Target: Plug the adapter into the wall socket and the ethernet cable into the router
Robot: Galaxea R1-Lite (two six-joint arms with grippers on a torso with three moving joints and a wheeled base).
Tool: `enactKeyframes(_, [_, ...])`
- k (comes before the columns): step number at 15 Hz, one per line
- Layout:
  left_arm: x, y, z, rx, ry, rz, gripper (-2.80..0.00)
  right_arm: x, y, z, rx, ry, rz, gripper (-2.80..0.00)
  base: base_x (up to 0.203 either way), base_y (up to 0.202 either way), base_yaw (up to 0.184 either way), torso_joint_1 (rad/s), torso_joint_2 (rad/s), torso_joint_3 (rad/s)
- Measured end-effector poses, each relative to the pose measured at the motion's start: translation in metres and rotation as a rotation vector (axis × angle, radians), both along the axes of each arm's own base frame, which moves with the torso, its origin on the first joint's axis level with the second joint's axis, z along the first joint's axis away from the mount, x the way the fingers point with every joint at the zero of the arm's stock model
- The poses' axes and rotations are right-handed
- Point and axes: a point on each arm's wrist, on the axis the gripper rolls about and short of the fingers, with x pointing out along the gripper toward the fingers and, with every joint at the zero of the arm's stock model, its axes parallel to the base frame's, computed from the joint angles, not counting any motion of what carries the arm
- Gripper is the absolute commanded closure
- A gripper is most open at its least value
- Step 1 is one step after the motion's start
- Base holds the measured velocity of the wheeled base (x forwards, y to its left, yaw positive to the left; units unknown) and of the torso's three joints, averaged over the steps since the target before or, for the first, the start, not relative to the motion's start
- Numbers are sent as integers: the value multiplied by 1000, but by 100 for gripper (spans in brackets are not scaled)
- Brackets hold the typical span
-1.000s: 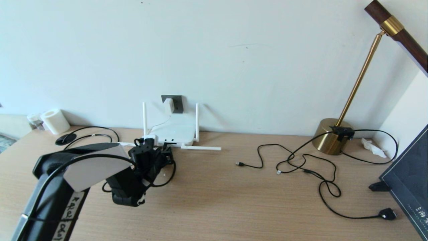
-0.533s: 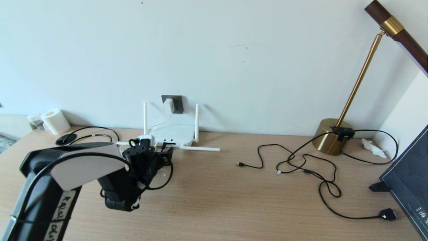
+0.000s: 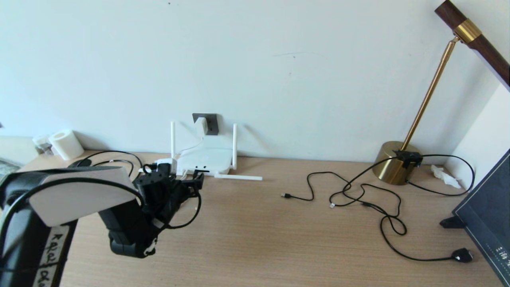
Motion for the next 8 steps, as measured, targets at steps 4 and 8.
enactKeyframes(4, [-37,-9,37,1,-15,-62,-280,0,0,0,0,0,0,-280,0,0,0,0,0,0])
enactKeyframes(8, [-96,-20,104,3,-102,-144,0,0,0,0,0,0,0,-280,0,0,0,0,0,0])
